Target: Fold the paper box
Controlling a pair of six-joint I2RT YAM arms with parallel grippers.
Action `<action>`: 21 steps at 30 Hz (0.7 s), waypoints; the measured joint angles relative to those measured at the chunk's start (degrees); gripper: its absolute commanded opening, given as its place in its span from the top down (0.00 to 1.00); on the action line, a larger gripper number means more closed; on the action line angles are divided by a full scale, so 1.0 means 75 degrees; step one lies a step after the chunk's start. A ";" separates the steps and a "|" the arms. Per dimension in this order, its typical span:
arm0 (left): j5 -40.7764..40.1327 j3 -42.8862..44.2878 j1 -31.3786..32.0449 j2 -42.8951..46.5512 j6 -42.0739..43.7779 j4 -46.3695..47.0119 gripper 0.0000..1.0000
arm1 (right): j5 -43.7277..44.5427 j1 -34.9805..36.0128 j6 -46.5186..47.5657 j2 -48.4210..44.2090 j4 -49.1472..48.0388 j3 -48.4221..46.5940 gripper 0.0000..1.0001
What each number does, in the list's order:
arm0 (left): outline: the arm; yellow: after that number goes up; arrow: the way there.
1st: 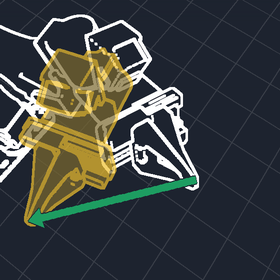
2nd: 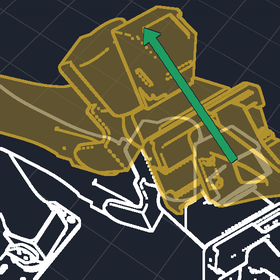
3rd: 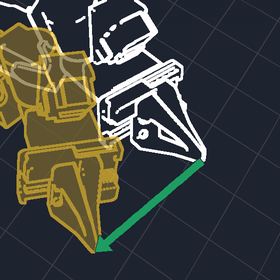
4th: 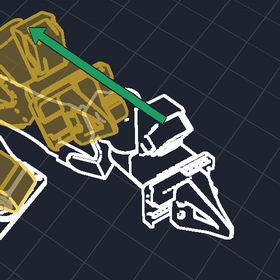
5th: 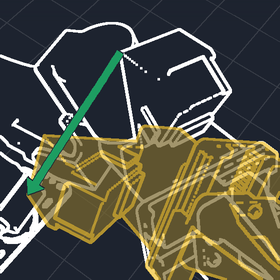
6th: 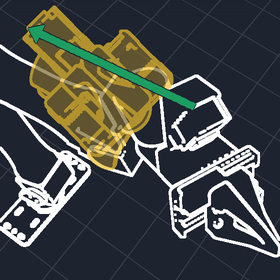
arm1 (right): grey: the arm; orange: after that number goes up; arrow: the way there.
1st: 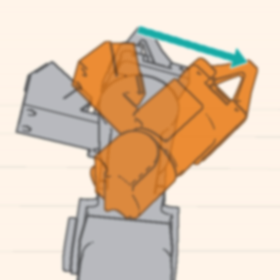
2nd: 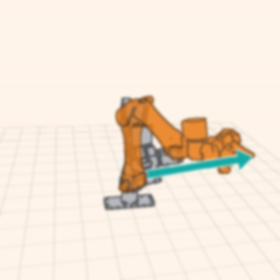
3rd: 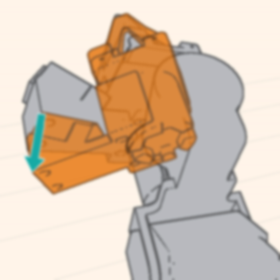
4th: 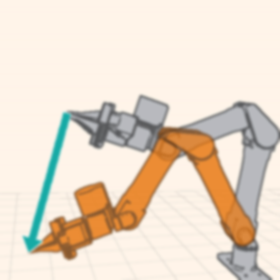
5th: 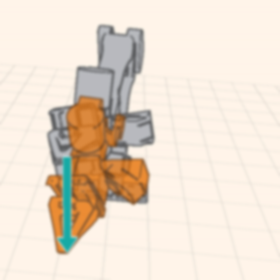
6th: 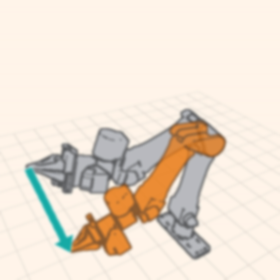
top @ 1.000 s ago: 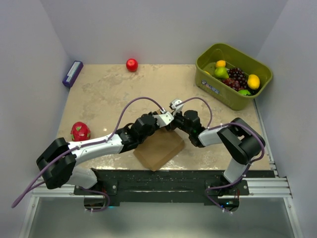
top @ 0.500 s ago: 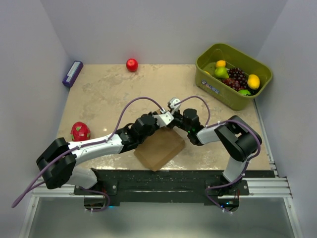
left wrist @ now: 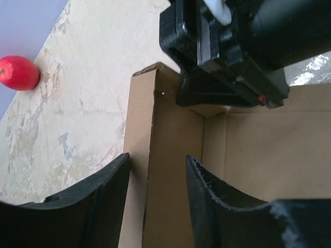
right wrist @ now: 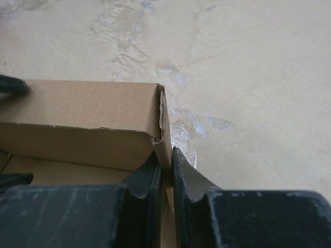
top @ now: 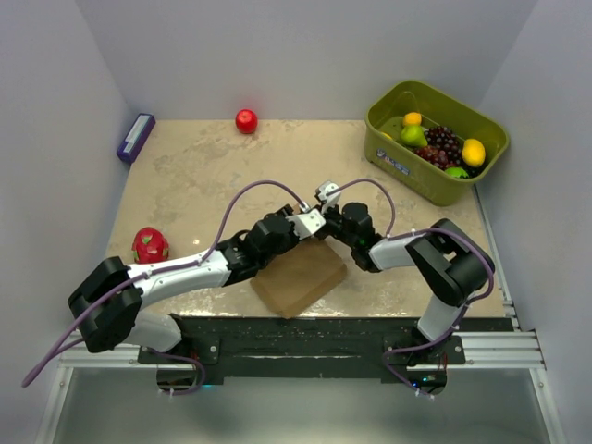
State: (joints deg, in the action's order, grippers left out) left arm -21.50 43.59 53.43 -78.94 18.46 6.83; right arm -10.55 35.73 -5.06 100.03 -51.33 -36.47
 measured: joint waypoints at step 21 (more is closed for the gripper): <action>0.0175 -0.0157 0.0000 0.0565 -0.0047 -0.0941 0.32 | 0.0734 -0.0029 -0.0988 -0.2226 0.5537 -0.0557 1.00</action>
State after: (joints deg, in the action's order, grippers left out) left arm -20.18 42.41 53.43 -74.70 18.11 -0.23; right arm -5.04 35.51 -12.47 83.33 -9.80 -40.64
